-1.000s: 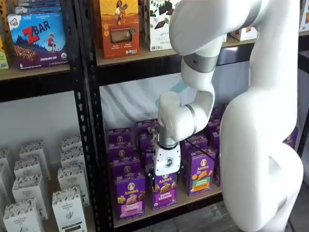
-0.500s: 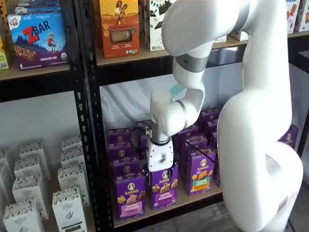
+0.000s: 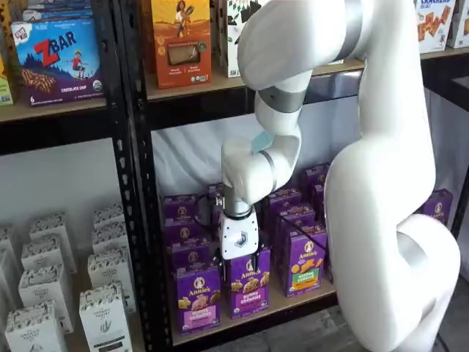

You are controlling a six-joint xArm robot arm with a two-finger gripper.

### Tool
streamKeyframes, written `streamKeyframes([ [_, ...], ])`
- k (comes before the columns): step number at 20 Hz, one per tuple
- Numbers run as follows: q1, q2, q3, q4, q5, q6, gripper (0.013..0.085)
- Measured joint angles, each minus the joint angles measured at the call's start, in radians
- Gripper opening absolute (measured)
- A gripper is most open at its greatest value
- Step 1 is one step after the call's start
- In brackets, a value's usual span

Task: Pick up the purple box with a pink patch in the middle, on the bottom shelf, the first box from the left

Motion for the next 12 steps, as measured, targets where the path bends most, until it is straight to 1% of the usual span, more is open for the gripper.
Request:
streamKeyframes([
  [2,-0.002,0.023,-0.024,-0.014,-0.002,0.011,0.085],
  [6,-0.003,0.061,-0.058,-0.01,-0.024,0.006,0.085],
  [8,-0.003,0.081,-0.077,-0.017,-0.047,0.013,0.085],
  [12,-0.001,0.121,-0.122,-0.003,-0.068,0.002,0.085],
])
